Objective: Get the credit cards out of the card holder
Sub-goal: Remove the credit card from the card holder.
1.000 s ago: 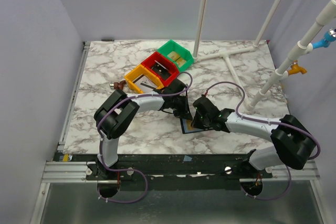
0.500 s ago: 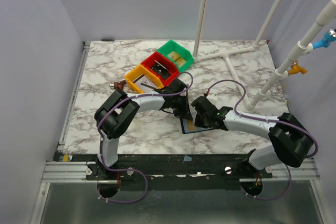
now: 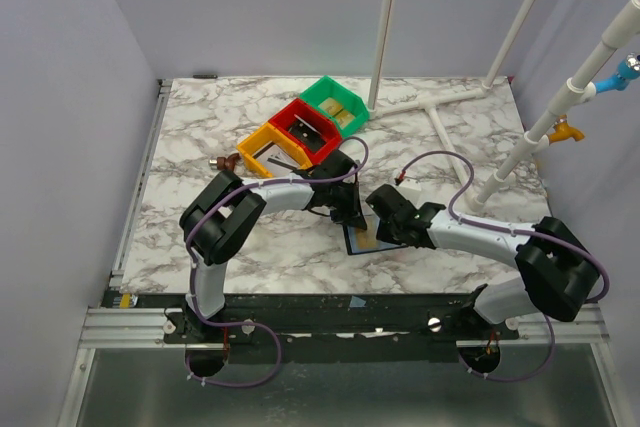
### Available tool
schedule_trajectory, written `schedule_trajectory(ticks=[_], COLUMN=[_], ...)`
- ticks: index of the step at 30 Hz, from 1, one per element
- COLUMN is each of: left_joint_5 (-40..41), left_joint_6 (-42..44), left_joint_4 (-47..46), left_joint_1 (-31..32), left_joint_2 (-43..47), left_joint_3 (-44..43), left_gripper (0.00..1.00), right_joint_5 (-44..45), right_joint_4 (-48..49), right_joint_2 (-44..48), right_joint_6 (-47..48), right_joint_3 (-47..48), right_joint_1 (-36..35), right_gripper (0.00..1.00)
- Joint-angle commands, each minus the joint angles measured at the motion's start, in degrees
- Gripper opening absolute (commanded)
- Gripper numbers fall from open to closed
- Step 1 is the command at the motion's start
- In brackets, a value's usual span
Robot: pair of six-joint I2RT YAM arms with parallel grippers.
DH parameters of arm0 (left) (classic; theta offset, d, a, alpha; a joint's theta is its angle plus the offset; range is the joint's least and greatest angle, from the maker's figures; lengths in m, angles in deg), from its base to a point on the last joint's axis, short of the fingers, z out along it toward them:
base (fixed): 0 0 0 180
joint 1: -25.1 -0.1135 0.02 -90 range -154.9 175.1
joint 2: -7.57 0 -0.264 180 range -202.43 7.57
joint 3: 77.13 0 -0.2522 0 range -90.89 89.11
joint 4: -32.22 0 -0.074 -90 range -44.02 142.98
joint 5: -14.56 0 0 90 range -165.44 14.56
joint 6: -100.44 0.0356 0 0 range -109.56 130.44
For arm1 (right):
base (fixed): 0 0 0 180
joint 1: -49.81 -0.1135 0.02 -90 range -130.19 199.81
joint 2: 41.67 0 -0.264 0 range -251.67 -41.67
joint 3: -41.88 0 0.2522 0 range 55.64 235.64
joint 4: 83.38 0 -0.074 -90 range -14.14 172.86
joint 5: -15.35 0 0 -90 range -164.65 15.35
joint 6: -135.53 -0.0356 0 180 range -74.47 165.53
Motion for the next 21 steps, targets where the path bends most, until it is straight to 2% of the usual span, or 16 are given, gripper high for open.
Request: schedule_trajectory(ticks=[1, 21], left_joint_5=[1.6, 2.7], left_joint_6=[2.1, 3.4], left_joint_4=[3.4, 8.0], left_joint_1=[0.3, 2.2], left_joint_2=[-0.4, -3.5], left_joint_3=[-1.0, -7.8], left_gripper=[0.00, 0.00], right_joint_5=[2.7, 0.9], right_joint_4=[-1.9, -1.1], right_joint_2=[0.8, 3.0], right_joint_6=[-1.4, -2.8], right_joint_3=[0.1, -4.0], right_joint_1=[-0.1, 2.2], right_gripper=[0.01, 0.01])
